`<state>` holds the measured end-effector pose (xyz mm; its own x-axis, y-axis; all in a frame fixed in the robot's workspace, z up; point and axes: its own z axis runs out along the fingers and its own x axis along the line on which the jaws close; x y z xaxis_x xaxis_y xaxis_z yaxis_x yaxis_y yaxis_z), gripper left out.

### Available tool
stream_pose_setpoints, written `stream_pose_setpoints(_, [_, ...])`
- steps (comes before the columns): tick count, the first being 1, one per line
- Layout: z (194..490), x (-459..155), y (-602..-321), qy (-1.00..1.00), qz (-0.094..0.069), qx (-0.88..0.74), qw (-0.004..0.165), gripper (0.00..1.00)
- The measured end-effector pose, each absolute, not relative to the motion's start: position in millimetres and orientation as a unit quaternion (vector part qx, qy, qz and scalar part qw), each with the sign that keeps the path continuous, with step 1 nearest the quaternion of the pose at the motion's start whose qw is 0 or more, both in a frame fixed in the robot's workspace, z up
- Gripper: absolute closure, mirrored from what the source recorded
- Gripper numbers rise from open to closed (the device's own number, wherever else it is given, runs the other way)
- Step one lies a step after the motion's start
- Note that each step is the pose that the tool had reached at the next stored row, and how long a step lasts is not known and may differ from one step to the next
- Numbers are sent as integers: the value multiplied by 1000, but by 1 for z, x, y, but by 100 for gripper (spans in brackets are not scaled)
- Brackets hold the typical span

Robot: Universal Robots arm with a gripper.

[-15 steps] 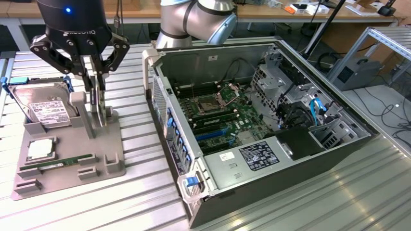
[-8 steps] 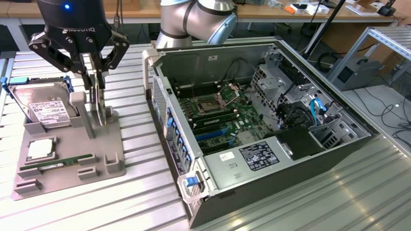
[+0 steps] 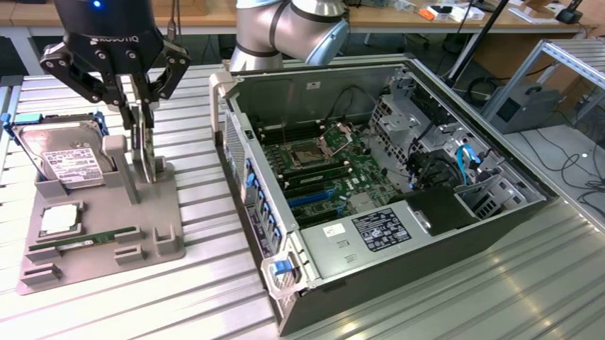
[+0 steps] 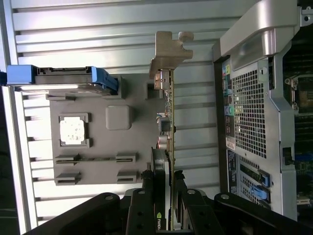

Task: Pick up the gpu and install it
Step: 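Pick up the gpu and move the gpu toward the slot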

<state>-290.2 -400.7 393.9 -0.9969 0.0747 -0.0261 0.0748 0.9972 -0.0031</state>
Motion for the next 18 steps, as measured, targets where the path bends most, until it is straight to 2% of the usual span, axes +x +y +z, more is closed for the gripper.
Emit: stream_pose_setpoints(18, [404, -290, -401, 999, -2, 37, 13, 73])
